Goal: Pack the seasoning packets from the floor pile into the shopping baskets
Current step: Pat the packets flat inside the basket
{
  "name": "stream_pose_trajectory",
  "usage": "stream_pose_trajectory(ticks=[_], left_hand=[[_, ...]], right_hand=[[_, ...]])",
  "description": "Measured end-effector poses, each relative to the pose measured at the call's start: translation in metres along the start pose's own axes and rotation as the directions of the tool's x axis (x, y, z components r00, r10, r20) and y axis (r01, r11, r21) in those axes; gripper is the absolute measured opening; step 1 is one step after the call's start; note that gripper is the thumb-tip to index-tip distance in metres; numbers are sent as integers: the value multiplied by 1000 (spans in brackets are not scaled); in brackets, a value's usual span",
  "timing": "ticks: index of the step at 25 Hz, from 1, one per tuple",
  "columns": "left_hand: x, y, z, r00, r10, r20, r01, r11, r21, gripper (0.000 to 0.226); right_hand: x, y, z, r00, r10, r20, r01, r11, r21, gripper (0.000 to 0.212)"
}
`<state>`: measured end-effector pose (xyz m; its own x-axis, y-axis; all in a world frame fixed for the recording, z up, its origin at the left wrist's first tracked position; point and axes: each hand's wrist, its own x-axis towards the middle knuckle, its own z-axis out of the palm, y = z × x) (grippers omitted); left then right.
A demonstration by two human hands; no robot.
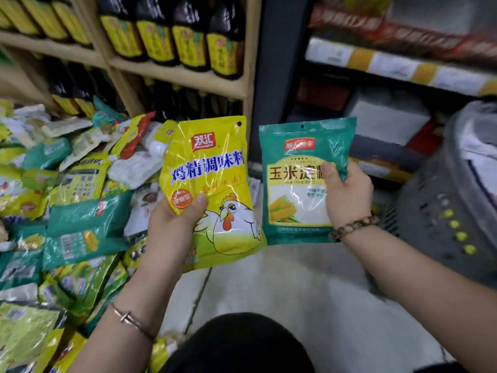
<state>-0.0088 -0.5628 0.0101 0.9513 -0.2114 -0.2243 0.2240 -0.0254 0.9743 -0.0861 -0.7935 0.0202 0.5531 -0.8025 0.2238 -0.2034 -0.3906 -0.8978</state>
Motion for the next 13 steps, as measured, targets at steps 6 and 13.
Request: stream_pose_trajectory(ticks=[6, 13], left_hand=[[-8, 36, 65, 989, 88, 119, -86, 996, -21, 20], [-39, 84, 170, 918, 219, 330, -203, 976, -82, 26]], right_hand=[[29, -14, -84, 995, 20, -102, -19, 1000, 4, 11], [67, -35, -203, 952, -50, -301, 64, 997, 39, 22]])
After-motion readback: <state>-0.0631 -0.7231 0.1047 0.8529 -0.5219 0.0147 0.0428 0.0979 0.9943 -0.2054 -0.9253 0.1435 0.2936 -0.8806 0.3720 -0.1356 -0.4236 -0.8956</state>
